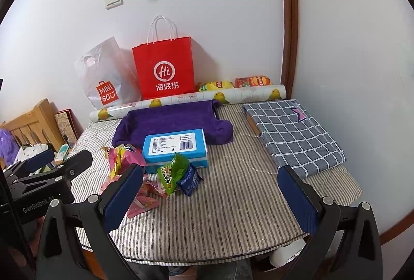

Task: Organize snacks

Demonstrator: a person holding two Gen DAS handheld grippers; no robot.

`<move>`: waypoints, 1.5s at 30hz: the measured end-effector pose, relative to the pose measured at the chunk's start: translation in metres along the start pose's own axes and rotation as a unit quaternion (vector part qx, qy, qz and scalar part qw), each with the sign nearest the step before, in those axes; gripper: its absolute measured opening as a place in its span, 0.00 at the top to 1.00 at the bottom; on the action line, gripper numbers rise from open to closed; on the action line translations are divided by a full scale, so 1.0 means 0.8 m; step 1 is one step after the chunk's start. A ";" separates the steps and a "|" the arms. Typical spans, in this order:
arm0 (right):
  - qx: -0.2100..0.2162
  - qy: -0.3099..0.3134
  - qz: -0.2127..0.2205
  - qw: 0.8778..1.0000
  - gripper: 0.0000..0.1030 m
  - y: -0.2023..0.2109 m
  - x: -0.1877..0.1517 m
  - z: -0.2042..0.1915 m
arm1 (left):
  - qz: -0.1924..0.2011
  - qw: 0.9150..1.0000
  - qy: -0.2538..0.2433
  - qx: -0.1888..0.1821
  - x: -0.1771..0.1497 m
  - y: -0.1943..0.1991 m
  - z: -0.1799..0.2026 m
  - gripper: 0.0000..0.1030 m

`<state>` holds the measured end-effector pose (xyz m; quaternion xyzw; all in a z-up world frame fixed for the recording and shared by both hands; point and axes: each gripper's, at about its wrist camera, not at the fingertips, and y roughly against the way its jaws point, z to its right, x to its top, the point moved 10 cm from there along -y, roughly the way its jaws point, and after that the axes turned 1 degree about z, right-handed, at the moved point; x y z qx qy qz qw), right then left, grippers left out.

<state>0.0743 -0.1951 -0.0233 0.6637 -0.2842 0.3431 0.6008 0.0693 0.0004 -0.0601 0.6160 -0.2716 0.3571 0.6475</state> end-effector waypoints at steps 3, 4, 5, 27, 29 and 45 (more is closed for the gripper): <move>0.000 -0.001 0.001 1.000 0.00 0.000 0.000 0.000 | 0.000 1.000 -0.001 0.000 -0.001 0.000 0.000 0.00; 0.000 -0.001 0.000 1.000 0.00 0.001 0.000 0.000 | 0.001 1.000 -0.001 0.001 -0.002 0.001 0.000 0.00; 0.001 -0.002 0.000 1.000 0.00 0.000 0.001 0.000 | 0.001 1.000 -0.001 0.001 -0.002 0.001 0.000 0.00; 0.001 -0.001 0.003 1.000 0.00 0.004 -0.003 -0.001 | 0.001 1.000 0.000 0.002 -0.003 0.003 0.000 0.00; 0.002 -0.002 0.003 1.000 0.00 0.005 -0.003 -0.001 | 0.001 1.000 0.001 0.000 -0.003 0.003 -0.001 0.00; 0.002 -0.002 0.004 1.000 0.00 0.007 -0.006 -0.003 | 0.003 1.000 0.002 0.001 -0.006 0.004 -0.003 0.00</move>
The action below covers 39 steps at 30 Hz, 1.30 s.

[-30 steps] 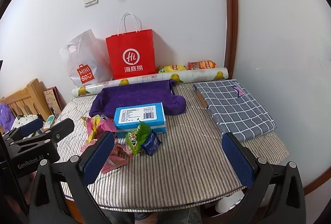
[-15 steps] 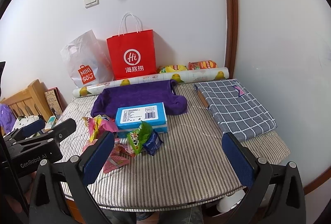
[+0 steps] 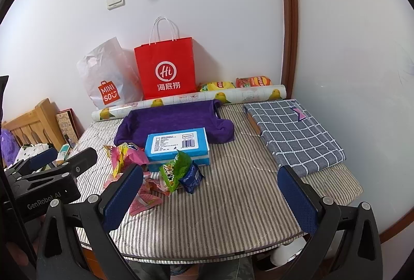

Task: Organize snacks

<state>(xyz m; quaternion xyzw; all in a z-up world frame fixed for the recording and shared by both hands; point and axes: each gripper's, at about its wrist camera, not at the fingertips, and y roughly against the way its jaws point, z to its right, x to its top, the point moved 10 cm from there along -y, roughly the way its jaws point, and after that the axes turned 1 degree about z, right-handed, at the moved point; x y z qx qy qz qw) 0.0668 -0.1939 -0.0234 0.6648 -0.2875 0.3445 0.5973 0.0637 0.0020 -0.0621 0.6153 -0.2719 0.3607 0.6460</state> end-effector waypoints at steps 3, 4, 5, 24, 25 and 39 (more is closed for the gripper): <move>0.000 -0.001 0.000 1.000 0.00 0.000 -0.001 0.001 | 0.002 1.000 -0.001 -0.001 0.002 -0.002 -0.003 0.00; 0.000 -0.001 0.000 1.000 0.00 -0.001 -0.002 0.001 | 0.002 1.000 -0.003 0.000 0.002 -0.003 -0.004 0.00; 0.000 -0.001 0.001 1.000 0.00 -0.002 -0.002 0.002 | 0.002 1.000 -0.004 0.001 0.003 -0.004 -0.006 0.00; 0.026 -0.003 -0.097 0.995 0.17 -0.120 -0.070 -0.010 | -0.075 0.997 0.025 0.003 -0.047 -0.101 -0.053 0.01; 0.027 -0.004 -0.105 0.994 0.20 -0.128 -0.075 -0.011 | -0.078 0.997 0.027 0.003 -0.050 -0.106 -0.055 0.01; 0.058 -0.014 -0.146 0.987 0.43 -0.204 -0.111 -0.035 | -0.113 0.992 0.056 0.009 -0.068 -0.156 -0.093 0.01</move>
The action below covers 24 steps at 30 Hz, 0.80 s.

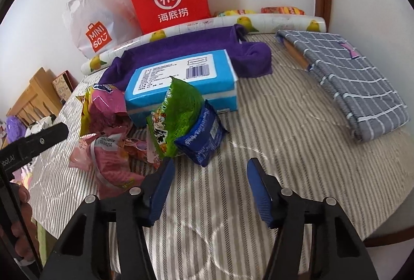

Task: Organize snacks
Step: 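Reach the right gripper to the blue biscuit pack and close on it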

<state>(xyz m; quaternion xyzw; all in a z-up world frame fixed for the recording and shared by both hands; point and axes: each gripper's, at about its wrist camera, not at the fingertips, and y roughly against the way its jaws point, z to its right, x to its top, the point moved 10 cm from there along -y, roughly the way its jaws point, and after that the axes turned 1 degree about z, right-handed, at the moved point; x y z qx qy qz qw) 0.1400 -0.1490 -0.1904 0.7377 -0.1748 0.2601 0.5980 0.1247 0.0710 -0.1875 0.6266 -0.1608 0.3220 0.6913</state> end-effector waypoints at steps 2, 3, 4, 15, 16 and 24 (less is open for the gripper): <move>0.006 -0.001 0.005 1.000 0.45 -0.003 0.005 -0.003 | -0.003 1.000 0.002 -0.001 0.001 -0.004 -0.002 0.01; 0.005 -0.003 0.007 1.000 0.45 -0.004 0.008 -0.004 | -0.005 1.000 0.002 -0.002 0.002 -0.007 -0.004 0.01; 0.005 -0.006 0.011 1.000 0.46 -0.004 0.011 -0.003 | -0.005 1.000 0.002 -0.002 0.002 -0.008 -0.005 0.01; -0.007 -0.027 -0.008 1.000 0.50 -0.044 0.035 0.004 | -0.017 1.000 0.014 -0.003 0.006 -0.025 -0.011 0.01; -0.005 -0.028 -0.011 1.000 0.51 -0.046 0.032 0.004 | -0.020 1.000 0.015 -0.003 0.005 -0.027 -0.011 0.01; -0.035 -0.013 -0.040 0.999 0.73 -0.057 0.010 0.028 | -0.028 1.000 0.012 -0.007 0.001 -0.033 -0.008 0.01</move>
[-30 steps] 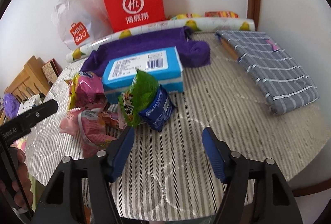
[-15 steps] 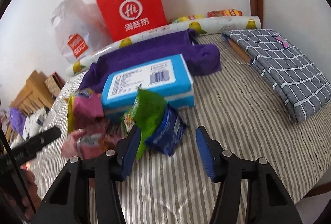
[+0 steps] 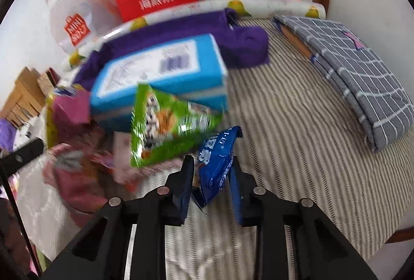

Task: Organize snacks
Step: 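Reach the right gripper to the blue biscuit pack and close on it, then lift the blue pack with the right gripper while the left gripper grasps a pink candy pack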

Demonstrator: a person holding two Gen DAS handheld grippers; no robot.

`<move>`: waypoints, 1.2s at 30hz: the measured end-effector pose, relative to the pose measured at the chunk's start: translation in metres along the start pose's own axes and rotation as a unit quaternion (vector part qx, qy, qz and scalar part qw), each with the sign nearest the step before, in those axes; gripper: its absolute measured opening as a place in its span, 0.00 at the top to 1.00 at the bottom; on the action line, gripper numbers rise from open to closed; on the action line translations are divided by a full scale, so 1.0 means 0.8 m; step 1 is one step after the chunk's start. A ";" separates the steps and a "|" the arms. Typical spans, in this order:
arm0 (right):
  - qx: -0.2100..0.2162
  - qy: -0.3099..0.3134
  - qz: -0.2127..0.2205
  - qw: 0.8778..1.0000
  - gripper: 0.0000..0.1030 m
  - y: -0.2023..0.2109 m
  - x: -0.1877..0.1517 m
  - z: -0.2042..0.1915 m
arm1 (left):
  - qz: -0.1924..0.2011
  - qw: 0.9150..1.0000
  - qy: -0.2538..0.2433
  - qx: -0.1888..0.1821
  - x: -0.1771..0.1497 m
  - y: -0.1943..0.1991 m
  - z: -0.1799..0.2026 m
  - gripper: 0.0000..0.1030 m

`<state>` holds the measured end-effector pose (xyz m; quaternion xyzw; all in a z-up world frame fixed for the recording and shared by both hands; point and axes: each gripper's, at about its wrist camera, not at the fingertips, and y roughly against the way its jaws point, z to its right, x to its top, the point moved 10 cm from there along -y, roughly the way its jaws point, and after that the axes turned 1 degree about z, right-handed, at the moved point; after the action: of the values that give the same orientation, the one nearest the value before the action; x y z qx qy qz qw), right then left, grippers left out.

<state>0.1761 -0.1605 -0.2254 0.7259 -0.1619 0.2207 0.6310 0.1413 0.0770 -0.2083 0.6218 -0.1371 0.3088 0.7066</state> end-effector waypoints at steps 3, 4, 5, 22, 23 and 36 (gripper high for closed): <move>0.011 -0.015 -0.006 1.000 0.71 -0.005 -0.004 0.012 | -0.002 1.000 -0.002 0.001 -0.001 0.000 0.001 0.01; 0.012 -0.015 -0.006 1.000 0.68 -0.005 -0.004 0.013 | -0.002 1.000 -0.003 0.003 -0.002 0.001 0.000 0.01; 0.013 -0.015 -0.004 1.000 0.67 -0.005 -0.003 0.014 | -0.002 1.000 -0.004 0.004 -0.002 0.001 0.000 0.01; -0.049 0.050 0.039 0.997 0.71 0.013 -0.008 0.022 | -0.001 1.000 -0.018 -0.007 -0.019 0.028 0.024 0.01; -0.046 0.044 0.042 0.997 0.74 0.018 -0.008 0.025 | -0.005 1.000 -0.022 -0.013 -0.022 0.027 0.032 0.01; -0.021 0.036 0.031 0.999 0.69 0.017 -0.029 0.042 | -0.038 0.998 -0.042 -0.002 -0.050 -0.004 0.077 0.05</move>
<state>0.1535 -0.1966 -0.2292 0.6987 -0.1662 0.2634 0.6441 0.1242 0.0069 -0.2218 0.6376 -0.1435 0.2552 0.7126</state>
